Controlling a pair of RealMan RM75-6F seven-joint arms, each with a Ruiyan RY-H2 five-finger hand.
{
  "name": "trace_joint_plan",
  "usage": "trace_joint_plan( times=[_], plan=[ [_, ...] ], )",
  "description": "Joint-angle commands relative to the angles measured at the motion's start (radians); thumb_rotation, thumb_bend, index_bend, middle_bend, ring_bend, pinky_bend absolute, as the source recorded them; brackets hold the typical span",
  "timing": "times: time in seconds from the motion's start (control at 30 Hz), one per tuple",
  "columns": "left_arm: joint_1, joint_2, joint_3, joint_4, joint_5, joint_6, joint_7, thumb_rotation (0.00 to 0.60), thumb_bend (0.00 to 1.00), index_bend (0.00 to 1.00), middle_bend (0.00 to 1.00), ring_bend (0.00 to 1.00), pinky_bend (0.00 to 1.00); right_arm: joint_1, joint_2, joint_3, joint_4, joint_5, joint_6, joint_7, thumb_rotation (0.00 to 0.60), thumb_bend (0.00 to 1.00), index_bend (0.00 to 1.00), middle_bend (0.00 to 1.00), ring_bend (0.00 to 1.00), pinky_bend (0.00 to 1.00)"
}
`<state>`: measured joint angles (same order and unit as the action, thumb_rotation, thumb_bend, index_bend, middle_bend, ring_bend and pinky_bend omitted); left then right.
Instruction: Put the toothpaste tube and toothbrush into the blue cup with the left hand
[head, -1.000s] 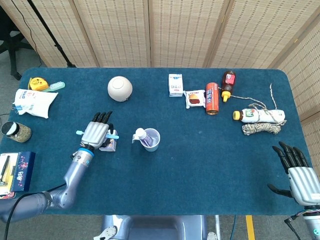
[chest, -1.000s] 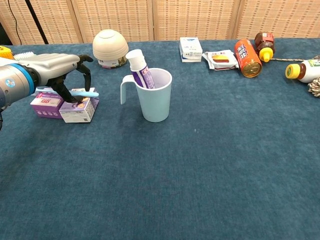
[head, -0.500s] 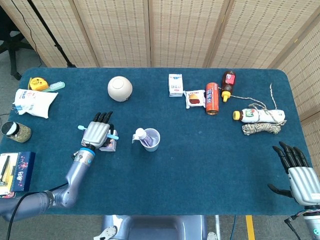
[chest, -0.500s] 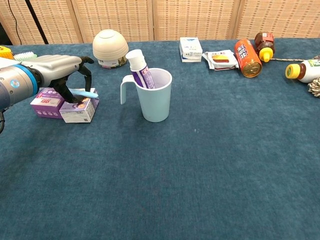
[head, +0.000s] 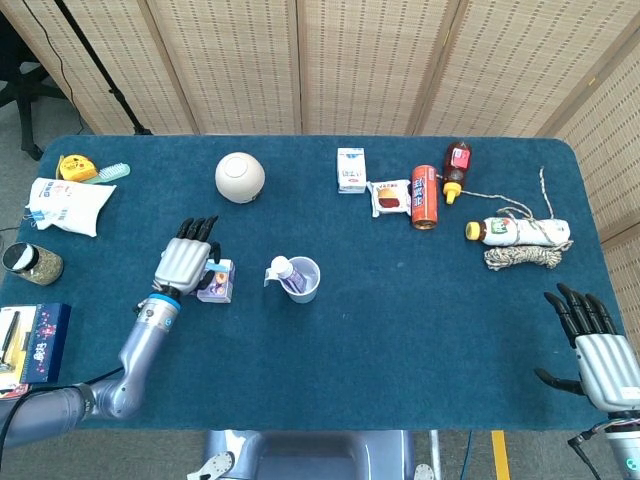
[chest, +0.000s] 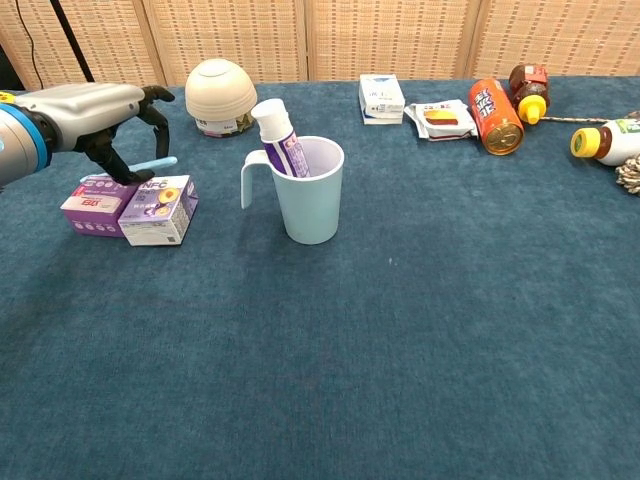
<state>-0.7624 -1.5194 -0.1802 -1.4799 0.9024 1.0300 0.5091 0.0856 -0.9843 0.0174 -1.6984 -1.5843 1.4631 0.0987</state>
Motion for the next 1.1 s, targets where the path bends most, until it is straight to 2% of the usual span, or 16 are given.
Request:
trace_joint_plan(
  times=[0.03,0.63,0.97,1.1],
  plan=[
    [0.011,0.036,-0.004,-0.048,0.022,0.024,-0.003,0.6,0.37,0.6,0.0,0.0,0.0,-0.001,0.0,0.0,-0.001,-0.001,0.002,-0.001,0.6,0.0,0.0,0.0,0.0,0.0],
    [0.029,0.141,-0.024,-0.204,0.054,0.08,0.003,0.6,0.37,0.6,0.0,0.0,0.0,-0.002,0.001,0.0,-0.002,-0.003,0.005,0.002,0.6,0.0,0.0,0.0,0.0,0.0],
    [0.028,0.208,-0.049,-0.32,0.052,0.115,0.028,0.6,0.37,0.6,0.0,0.0,0.0,-0.004,0.004,0.0,-0.003,-0.002,0.008,0.011,0.6,0.0,0.0,0.0,0.0,0.0],
    [0.029,0.26,-0.068,-0.411,0.059,0.14,0.04,0.6,0.37,0.6,0.0,0.0,0.0,-0.004,0.006,0.0,-0.003,-0.004,0.009,0.014,0.6,0.0,0.0,0.0,0.0,0.0]
  ],
)
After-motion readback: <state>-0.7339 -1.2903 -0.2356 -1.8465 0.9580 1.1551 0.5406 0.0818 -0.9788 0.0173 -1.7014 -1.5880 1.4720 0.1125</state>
